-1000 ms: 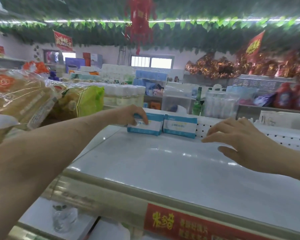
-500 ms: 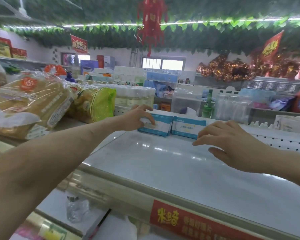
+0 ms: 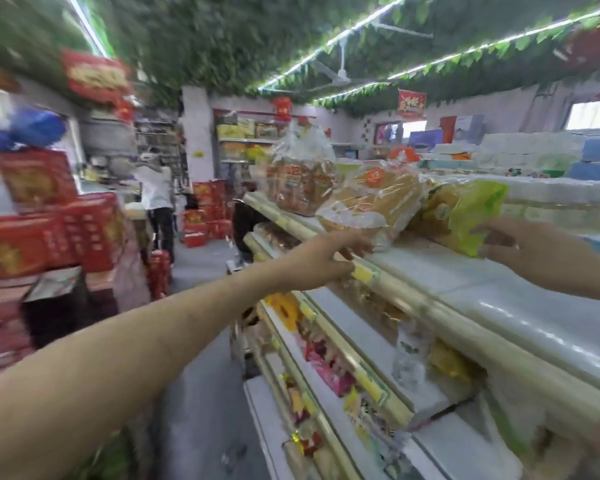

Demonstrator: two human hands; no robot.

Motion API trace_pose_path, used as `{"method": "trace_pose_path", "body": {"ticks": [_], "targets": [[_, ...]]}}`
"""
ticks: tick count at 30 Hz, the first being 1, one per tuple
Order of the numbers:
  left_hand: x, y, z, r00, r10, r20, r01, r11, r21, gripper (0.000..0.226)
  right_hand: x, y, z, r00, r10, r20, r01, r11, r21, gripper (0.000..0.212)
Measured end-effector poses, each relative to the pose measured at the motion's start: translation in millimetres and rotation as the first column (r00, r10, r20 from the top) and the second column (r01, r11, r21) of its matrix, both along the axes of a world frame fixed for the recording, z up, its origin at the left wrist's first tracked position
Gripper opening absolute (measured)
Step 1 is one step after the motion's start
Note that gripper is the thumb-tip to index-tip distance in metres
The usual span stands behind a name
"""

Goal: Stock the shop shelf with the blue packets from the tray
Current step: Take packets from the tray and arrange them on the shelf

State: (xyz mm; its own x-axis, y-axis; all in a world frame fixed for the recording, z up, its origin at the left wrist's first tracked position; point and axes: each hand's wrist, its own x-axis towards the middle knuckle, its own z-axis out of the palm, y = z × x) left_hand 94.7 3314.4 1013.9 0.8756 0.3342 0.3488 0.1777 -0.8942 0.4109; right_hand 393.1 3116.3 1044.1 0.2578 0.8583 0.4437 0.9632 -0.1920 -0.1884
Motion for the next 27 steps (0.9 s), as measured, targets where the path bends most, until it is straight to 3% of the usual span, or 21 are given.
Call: {"method": "trace_pose_path", "body": {"ticks": [8,14,17,20,23,27], "targets": [[-285.8,-3.8,-75.8,0.894,0.447,0.030,-0.442,0.891,-0.103,0.039,-240.2,113.2,-31.1,0.872,0.487,0.052,-0.482,0.872,-0.088,0.034],[-503.4,-90.2,-193.5,0.712,0.679,-0.178,-0.702,0.682,-0.204,0.040,-453.9,117.9,-147.9,0.717,0.690,-0.103,-0.692,0.686,-0.226,0.027],[-595.5,-143.3,-264.0,0.611,0.726,-0.317,-0.792,0.562,-0.238,0.043,-540.8,106.7,-233.8,0.641,0.747,-0.176,-0.751,0.563,-0.346,0.030],[-653.0,-193.5,-321.1,0.568,0.704,-0.427,-0.823,0.490,-0.289,0.042,-607.7,91.8,-319.3,0.600,0.758,-0.255,-0.762,0.445,-0.471,0.036],[-679.0,-223.5,-356.3,0.563,0.684,-0.463,-0.825,0.496,-0.271,0.037,-654.8,78.8,-372.4,0.608,0.736,-0.297,-0.731,0.374,-0.570,0.039],[-686.9,-231.0,-384.1,0.570,0.698,-0.433,-0.819,0.529,-0.223,0.037,-688.0,73.6,-406.1,0.641,0.717,-0.274,-0.677,0.360,-0.642,0.045]]}}
